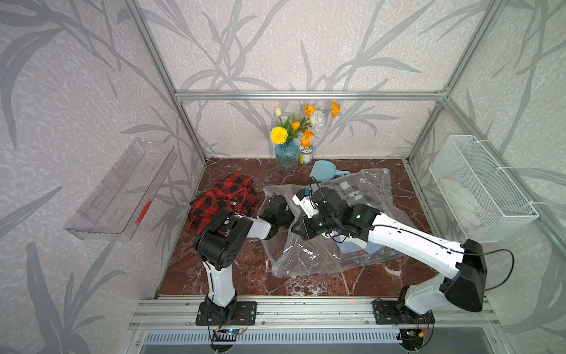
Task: Take the shirt out of the vacuum bag
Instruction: Take out the shirt from the vacuum bag.
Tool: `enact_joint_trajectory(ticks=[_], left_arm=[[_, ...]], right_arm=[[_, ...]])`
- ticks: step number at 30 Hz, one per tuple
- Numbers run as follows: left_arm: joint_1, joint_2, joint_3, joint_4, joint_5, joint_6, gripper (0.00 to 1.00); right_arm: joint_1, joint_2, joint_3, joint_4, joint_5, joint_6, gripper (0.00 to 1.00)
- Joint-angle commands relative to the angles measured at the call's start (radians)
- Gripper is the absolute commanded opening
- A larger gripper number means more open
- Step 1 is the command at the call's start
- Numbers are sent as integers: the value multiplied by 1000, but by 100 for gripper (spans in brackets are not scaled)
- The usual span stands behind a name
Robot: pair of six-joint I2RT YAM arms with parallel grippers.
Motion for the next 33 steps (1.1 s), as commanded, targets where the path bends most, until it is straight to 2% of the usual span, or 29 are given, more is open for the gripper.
enact_joint_trajectory(ticks=[1,8,12,13,15,18,21,22,24,25,26,28,29,31,33], left_arm=[[-24,60,50,-16,-70,-40,84],[-33,162,156,-103,-154,-63,82],[-42,213,223,-170,-192,-65,75],[-43,223,233,-173,-199,-68,70],[-45,241,248,-184,-210,-64,54],[-48,254,273,-199,-205,-40,38],[-49,236,280,-241,-223,-7,5],[-50,223,276,-252,-230,8,1],[-50,193,273,-274,-235,43,0],[-48,170,273,-296,-244,60,0],[-48,150,273,-313,-249,77,0],[-49,97,264,-339,-257,111,0],[-49,76,263,-351,-256,124,0],[-48,29,252,-374,-258,150,0],[-42,-6,236,-385,-254,163,0]], right_arm=[[10,-43,14,3,-32,-8,0],[11,-51,13,16,-48,-2,0],[11,-57,14,16,-49,-4,0],[9,-56,15,19,-54,-2,0],[10,-55,14,23,-65,-2,0],[11,-56,11,29,-77,-1,0],[11,-54,7,35,-88,-2,0],[11,-56,6,35,-92,-3,0],[11,-63,1,31,-95,-8,0],[11,-69,-3,30,-93,-12,6],[10,-76,-10,29,-91,-16,17],[8,-101,-29,23,-72,-32,51],[3,-118,-44,20,-54,-36,61],[-34,-163,-77,15,-51,-34,74],[-84,-210,-102,-1,-61,-31,82]])
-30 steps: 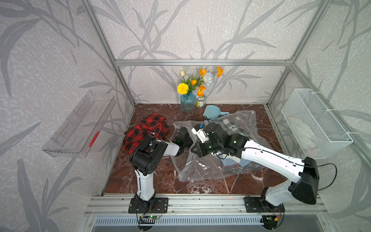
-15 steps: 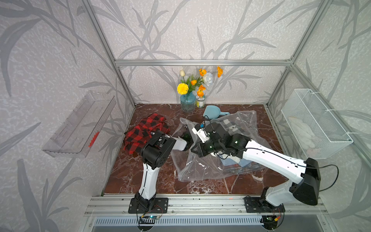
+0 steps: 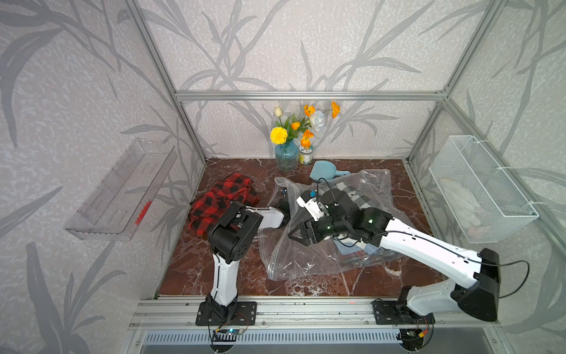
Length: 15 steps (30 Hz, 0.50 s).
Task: Take the shirt out of the vacuum bag
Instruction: Take out the shirt from the vacuum bag.
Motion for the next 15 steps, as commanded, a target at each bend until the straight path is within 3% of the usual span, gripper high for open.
enact_joint_trajectory(ticks=[1,4,10,15], left_arm=[[10,-90,-28,-76,-26,70,0],[12,-123,-54,-69,-4,78,0],[13,-191,-101,-86,34,98,0],[14,-280,-138,-121,57,118,0]], right_arm=[[-79,-93,-35,-21,-1,-13,86],[-179,-145,-57,-83,9,-26,99],[-383,-176,-146,-153,64,-47,100],[-496,-179,-259,-124,113,-38,100]])
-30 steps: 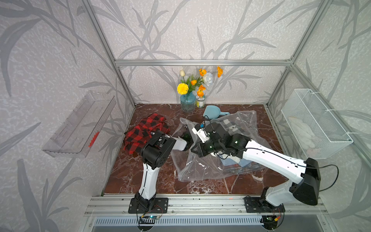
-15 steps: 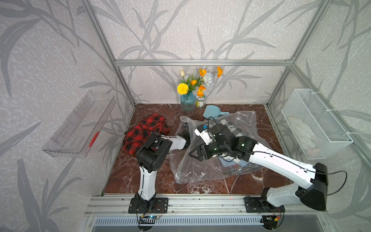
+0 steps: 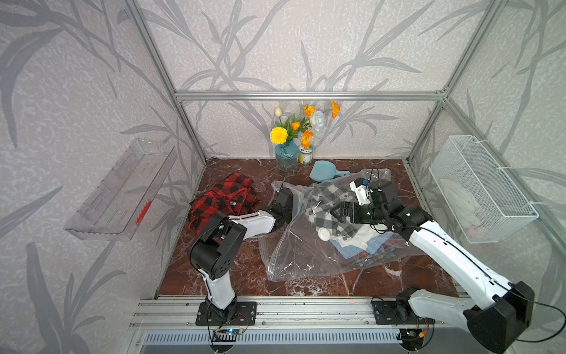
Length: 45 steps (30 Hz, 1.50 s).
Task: Take the shirt out of the vacuum bag
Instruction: Take out the shirt from the vacuum bag.
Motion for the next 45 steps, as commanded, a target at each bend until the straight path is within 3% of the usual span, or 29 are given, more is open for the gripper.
enact_joint_trajectory(ticks=[1,12,19,23,26,27,29,31,33,36,45], left_arm=[[7,-101,-20,-40,30,37,0],[10,-364,-113,-155,65,77,0],[56,-365,-315,-111,34,56,0],[61,-383,-347,-105,49,59,0],[63,-393,-346,-110,47,61,0],[63,-395,-345,-110,50,62,0],[63,-397,-342,-114,58,61,0],[63,-406,-342,-117,62,62,0],[62,-419,-345,-129,57,65,0],[67,-432,-349,-144,54,71,0],[124,-593,-322,-290,92,81,0]], right_arm=[[-47,-9,-63,-11,46,0,100],[-155,-21,-197,30,110,16,99],[-166,0,-223,53,101,27,99],[-168,11,-235,60,109,26,96],[-171,20,-251,72,119,40,88],[-173,22,-259,79,116,47,80],[-174,28,-268,100,104,59,60],[-178,31,-270,125,63,67,25],[-178,25,-267,143,42,76,8],[-178,26,-263,166,47,95,1],[-178,170,-254,212,34,112,0]])
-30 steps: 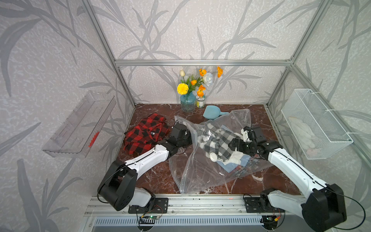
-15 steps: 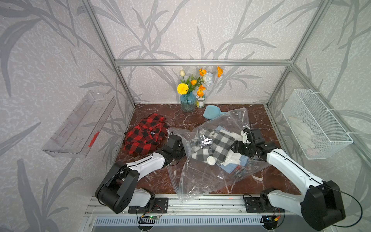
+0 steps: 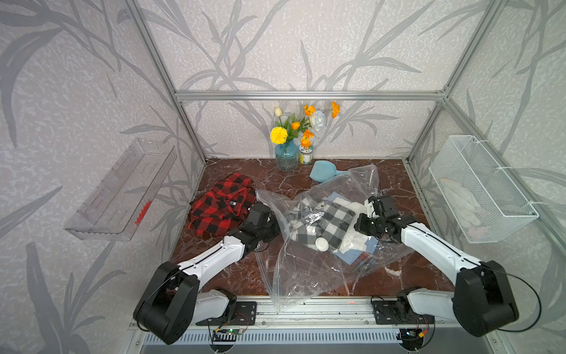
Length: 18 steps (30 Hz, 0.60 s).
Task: Take the shirt out of the vacuum bag
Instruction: Take out the shirt from the vacuum bag.
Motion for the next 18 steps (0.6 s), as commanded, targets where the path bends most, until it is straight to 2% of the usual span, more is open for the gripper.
enact_joint_trajectory(ticks=[1,7,12,18], left_arm=[[17,-79,32,-103,22,31,0],[47,-161,-4,-261,23,63,0],[164,-254,-93,-375,49,93,0],[298,-275,-64,-531,75,187,0]], right_arm=[[-4,43,-5,55,-10,28,0],[-8,111,-30,109,10,31,0],[-10,116,-41,119,24,32,0],[-11,129,-33,117,35,31,0]])
